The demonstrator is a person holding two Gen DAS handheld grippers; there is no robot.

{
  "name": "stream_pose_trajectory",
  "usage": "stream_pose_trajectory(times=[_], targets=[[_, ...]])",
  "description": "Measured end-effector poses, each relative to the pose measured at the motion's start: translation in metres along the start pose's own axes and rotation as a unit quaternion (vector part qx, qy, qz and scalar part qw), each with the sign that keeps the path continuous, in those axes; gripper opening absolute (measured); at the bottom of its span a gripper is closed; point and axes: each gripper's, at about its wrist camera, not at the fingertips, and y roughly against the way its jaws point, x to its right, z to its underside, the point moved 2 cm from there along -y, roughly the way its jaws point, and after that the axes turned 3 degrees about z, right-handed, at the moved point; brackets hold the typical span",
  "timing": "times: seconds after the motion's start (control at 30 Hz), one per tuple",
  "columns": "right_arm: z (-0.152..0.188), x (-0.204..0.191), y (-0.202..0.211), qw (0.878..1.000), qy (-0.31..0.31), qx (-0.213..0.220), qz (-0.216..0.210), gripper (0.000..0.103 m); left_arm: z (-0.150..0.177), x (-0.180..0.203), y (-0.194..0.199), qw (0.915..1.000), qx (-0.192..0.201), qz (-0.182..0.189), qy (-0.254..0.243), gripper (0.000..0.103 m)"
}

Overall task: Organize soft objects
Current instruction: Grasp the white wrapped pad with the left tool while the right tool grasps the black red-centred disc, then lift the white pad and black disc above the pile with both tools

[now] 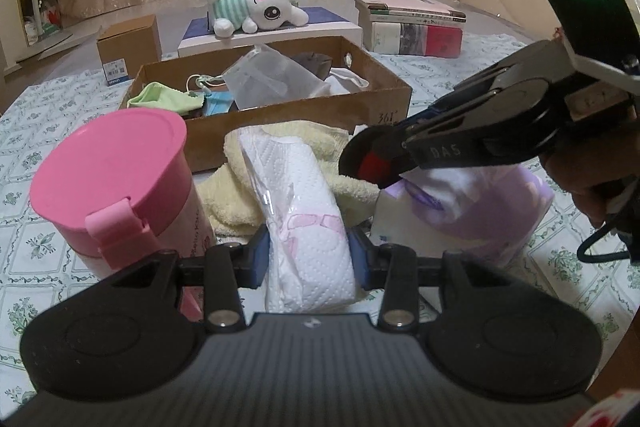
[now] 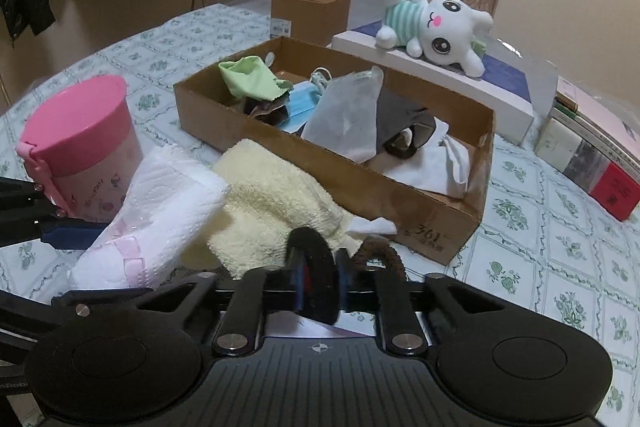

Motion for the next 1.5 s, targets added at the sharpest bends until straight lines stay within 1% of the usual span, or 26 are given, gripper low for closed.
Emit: stream_pose_trajectory(times=[0.2, 0.37, 0.5, 0.67, 0.87, 1.17, 1.5], targets=[[-0.009, 0.001, 0.026, 0.998, -0.02, 0.047, 0.022, 0.009, 0.0, 0.004, 0.008, 1.0, 0.004, 0.003, -0.002, 0.038], [-0.017, 0.001, 0.065, 0.994, -0.054, 0.09, 0.037, 0.009, -0.001, 0.008, 0.026, 0.9999, 0.015, 0.001, -0.003, 0.038], [-0.015, -0.005, 0.099, 0.99, -0.084, 0.11, 0.04, 0.009, 0.001, 0.012, 0.046, 0.9998, 0.022, 0.005, 0.0, 0.038], [0.003, -0.02, 0.133, 0.984, -0.13, 0.116, 0.044, 0.009, 0.006, 0.014, 0.068, 0.9996, 0.026, 0.012, 0.006, 0.038], [0.027, -0.041, 0.155, 0.977, -0.174, 0.114, 0.041, 0.009, 0.017, 0.011, 0.091, 0.9996, 0.024, 0.016, 0.008, 0.038], [0.039, -0.074, 0.165, 0.979, -0.173, 0.1, 0.033, 0.009, 0.029, 0.005, 0.113, 0.9996, 0.021, 0.018, 0.006, 0.038], [0.04, -0.083, 0.169, 0.979, -0.174, 0.097, 0.036, 0.009, 0.034, -0.002, 0.126, 0.9994, 0.027, 0.019, 0.01, 0.038]])
